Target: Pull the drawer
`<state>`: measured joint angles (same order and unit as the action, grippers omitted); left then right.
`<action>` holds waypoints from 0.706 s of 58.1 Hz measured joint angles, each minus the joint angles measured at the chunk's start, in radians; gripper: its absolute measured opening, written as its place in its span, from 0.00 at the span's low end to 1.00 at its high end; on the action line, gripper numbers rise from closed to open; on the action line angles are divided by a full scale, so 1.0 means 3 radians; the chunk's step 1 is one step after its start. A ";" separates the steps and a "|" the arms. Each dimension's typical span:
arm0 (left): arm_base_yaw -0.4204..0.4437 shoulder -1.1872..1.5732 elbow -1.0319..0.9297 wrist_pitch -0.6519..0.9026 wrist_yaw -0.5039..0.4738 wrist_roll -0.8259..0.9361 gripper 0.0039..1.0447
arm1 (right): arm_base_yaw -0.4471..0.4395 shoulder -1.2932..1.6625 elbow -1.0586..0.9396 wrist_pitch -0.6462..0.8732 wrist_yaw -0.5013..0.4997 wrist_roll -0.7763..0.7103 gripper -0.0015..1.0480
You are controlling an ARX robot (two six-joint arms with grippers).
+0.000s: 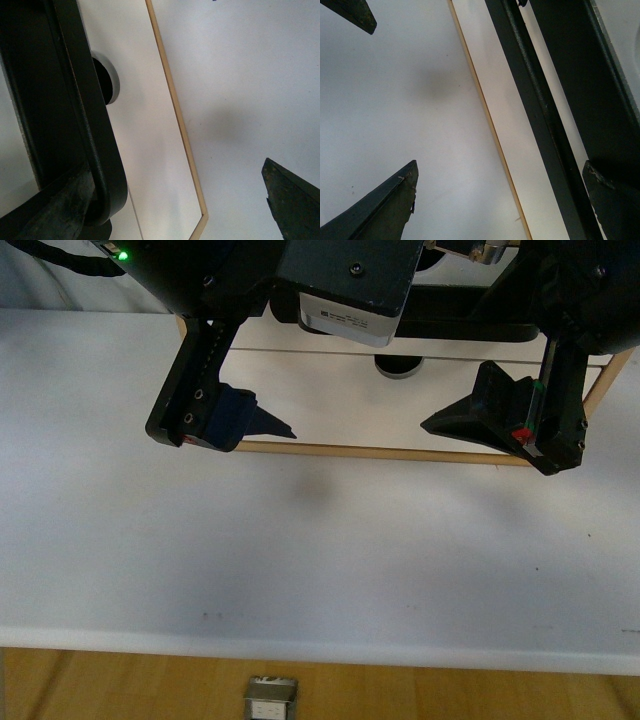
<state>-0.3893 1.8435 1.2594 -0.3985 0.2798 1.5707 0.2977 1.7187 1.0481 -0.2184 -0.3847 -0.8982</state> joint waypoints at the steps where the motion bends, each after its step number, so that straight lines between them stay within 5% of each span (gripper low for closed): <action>1: 0.0000 -0.0001 0.0000 -0.0009 -0.0001 0.0008 0.94 | 0.0000 0.0000 0.0000 -0.0001 -0.0001 -0.0001 0.91; 41: -0.0036 -0.0308 -0.0364 -0.0154 0.0078 -0.0003 0.94 | 0.0102 -0.0343 -0.0300 -0.0164 -0.0088 -0.0062 0.91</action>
<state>-0.4000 1.7512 1.1503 -0.4446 0.3031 1.5700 0.3283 1.6157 0.9581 -0.2676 -0.4110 -0.9169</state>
